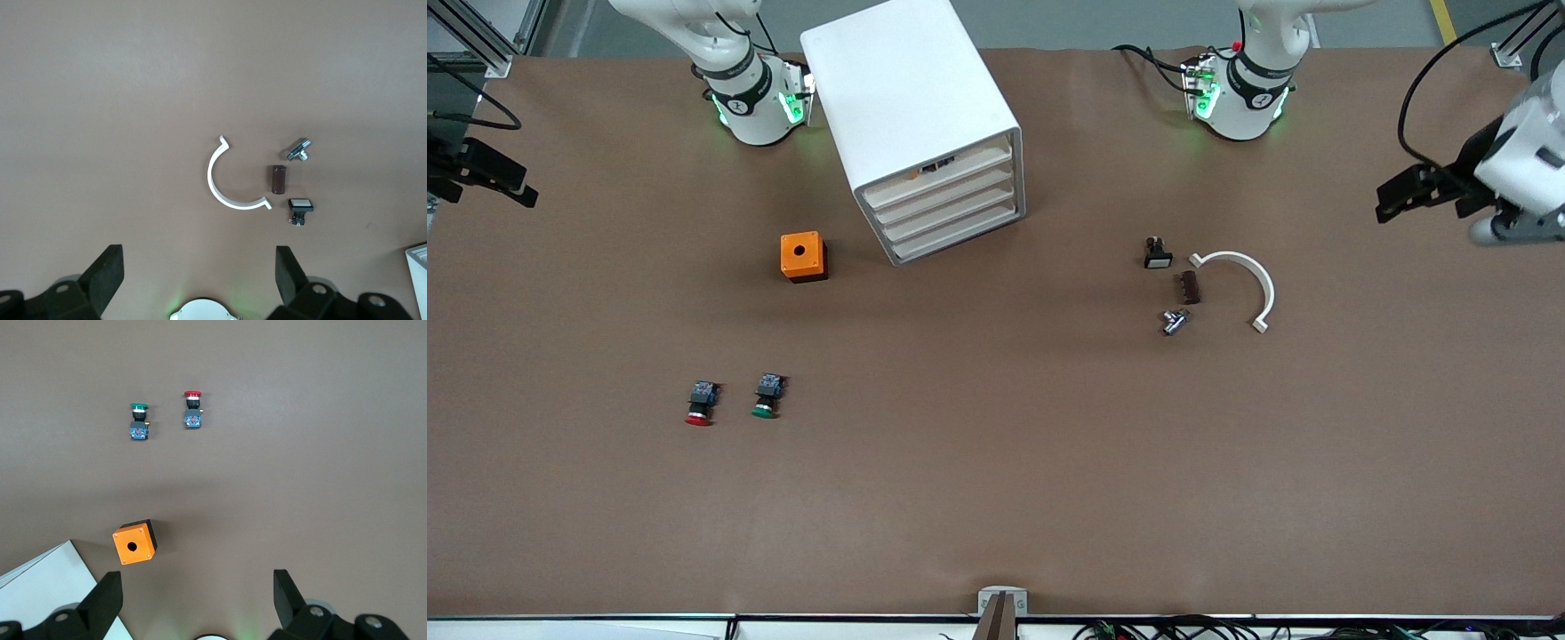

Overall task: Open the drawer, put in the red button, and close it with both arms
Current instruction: 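Move the left gripper toward the white drawer cabinet's handle, then grasp the drawer handle with the left gripper while the right gripper reaches the red button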

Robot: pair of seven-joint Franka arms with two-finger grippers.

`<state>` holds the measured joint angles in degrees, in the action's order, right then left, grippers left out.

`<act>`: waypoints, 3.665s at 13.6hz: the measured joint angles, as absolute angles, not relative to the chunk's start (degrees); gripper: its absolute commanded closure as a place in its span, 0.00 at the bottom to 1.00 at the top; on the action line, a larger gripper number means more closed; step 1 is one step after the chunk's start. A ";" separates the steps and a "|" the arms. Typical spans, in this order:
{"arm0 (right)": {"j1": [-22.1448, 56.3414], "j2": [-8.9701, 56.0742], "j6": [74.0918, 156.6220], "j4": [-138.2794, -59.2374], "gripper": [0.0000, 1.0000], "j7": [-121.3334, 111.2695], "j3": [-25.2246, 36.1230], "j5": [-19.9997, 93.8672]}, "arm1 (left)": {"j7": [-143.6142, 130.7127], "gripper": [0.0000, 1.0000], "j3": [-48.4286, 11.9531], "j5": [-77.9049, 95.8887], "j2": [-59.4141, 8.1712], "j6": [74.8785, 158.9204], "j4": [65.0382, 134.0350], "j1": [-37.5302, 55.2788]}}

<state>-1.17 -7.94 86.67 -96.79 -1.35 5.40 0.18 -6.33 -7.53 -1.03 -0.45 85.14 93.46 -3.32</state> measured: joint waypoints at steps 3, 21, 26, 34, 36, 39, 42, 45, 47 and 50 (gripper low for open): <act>-1.17 -7.94 86.67 -96.82 0.00 -1.36 5.40 0.18 | -9.89 0.00 -7.96 -0.94 -6.98 87.10 93.26 -2.78; -1.30 -1.19 89.61 -95.66 0.00 -1.57 5.53 -0.34 | -95.50 0.01 -9.55 21.12 -39.44 91.77 82.05 18.14; -2.45 6.96 97.27 -95.52 0.00 -4.73 5.58 -0.49 | -109.94 0.07 -9.54 38.19 -42.27 91.70 81.96 23.62; -3.21 14.90 122.71 -106.62 0.00 -2.59 5.01 -0.07 | -131.29 0.34 -9.61 54.32 -47.61 91.49 81.56 29.40; -2.52 17.37 126.94 -108.22 0.00 -1.40 4.54 -0.03 | -133.98 0.38 -9.58 56.41 -47.89 91.50 81.47 31.52; -1.26 23.47 134.54 -108.88 0.00 -0.58 4.35 2.04 | -134.94 0.38 -9.58 57.31 -48.82 91.49 81.46 33.59; -0.26 28.86 139.47 -108.89 0.00 -0.58 4.33 5.89 | -134.97 0.59 -9.58 57.38 -49.76 91.49 81.43 34.71; 0.46 31.17 141.70 -108.85 0.00 -0.35 4.33 8.71 | -134.97 0.92 -9.59 57.39 -49.89 91.49 81.38 35.26; 0.75 32.18 142.26 -108.84 0.00 -0.30 4.33 9.76 | -135.05 0.99 -9.60 57.85 -49.86 90.81 81.05 35.30; 0.84 33.10 142.38 -108.82 0.01 0.10 4.33 9.95 | -135.49 0.99 -9.33 57.85 -49.86 90.76 80.85 35.22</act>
<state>0.84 33.10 142.38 -108.82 0.10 4.33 9.95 -135.49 -9.33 57.85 -49.86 90.76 80.85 35.22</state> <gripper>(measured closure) 0.000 0.859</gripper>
